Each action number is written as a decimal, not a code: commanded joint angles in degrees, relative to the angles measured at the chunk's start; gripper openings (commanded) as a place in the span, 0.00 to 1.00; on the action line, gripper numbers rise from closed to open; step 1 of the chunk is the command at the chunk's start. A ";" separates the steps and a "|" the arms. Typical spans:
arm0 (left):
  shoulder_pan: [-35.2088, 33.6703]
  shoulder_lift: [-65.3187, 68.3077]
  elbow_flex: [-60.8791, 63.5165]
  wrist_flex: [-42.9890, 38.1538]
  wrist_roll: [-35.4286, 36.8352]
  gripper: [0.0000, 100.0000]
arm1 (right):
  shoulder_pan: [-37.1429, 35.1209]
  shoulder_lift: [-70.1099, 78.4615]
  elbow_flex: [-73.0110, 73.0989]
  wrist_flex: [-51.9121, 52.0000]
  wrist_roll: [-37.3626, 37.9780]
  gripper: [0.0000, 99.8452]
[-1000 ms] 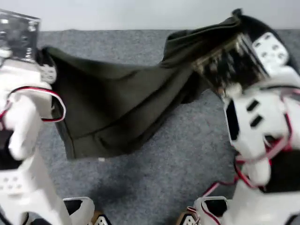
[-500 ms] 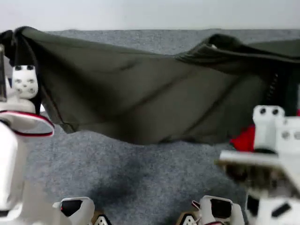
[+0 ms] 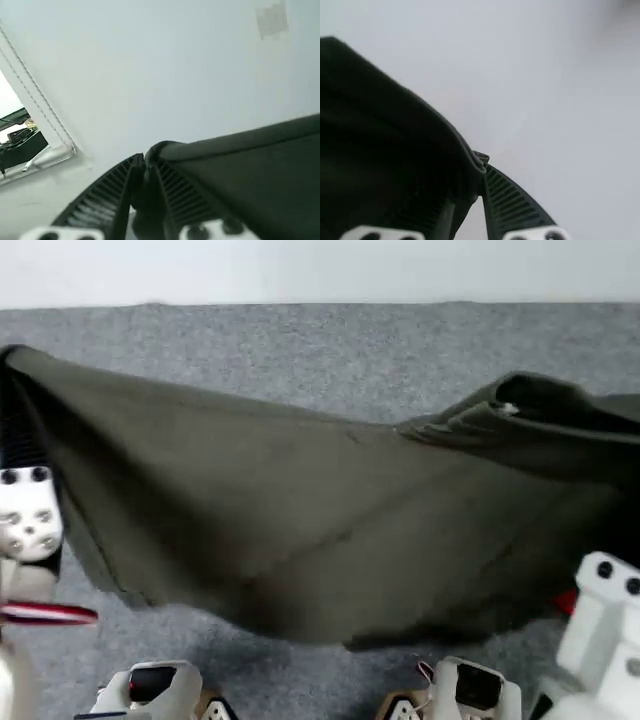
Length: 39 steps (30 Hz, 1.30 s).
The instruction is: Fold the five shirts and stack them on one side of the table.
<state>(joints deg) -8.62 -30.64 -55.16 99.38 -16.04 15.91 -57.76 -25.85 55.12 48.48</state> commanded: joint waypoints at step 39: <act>-0.26 -19.52 55.34 -13.45 -13.63 0.00 | -3.56 2.68 21.54 3.82 4.22 0.01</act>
<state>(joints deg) -8.62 -50.07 -11.47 94.29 -28.88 15.03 -58.90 -10.20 58.99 51.91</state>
